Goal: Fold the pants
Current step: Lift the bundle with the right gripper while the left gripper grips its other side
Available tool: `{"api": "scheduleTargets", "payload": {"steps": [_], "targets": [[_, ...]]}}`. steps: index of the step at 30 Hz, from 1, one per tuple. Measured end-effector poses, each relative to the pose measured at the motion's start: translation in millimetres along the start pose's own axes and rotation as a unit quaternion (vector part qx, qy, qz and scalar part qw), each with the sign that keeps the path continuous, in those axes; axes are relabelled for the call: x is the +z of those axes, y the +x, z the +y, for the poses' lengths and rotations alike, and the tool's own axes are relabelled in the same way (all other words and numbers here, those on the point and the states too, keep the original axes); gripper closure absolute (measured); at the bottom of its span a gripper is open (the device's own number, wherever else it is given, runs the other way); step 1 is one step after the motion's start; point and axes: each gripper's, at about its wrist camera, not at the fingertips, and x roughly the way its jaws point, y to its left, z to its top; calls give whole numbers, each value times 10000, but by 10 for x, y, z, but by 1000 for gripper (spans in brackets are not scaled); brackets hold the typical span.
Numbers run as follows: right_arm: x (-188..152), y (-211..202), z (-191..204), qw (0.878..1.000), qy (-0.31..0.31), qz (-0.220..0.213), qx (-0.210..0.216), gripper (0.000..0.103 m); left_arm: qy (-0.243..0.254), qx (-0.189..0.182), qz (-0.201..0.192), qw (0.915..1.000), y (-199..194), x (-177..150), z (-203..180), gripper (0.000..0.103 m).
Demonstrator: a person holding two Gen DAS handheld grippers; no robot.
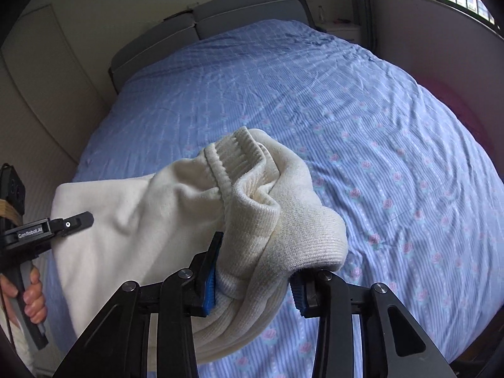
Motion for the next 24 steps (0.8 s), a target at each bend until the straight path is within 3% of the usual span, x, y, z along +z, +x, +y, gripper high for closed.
{"api": "scheduleTargets", "payload": {"steps": [11,24], "targets": [[-486,-1007,817,9986,-352,-292,255,65,282,246,-432,9984,-1344,-623,145,85],[-784,-1212,1344,9898,-967,-242,1020,65,-259,735,-838,9934,-2193,-1242,448,85]]}}
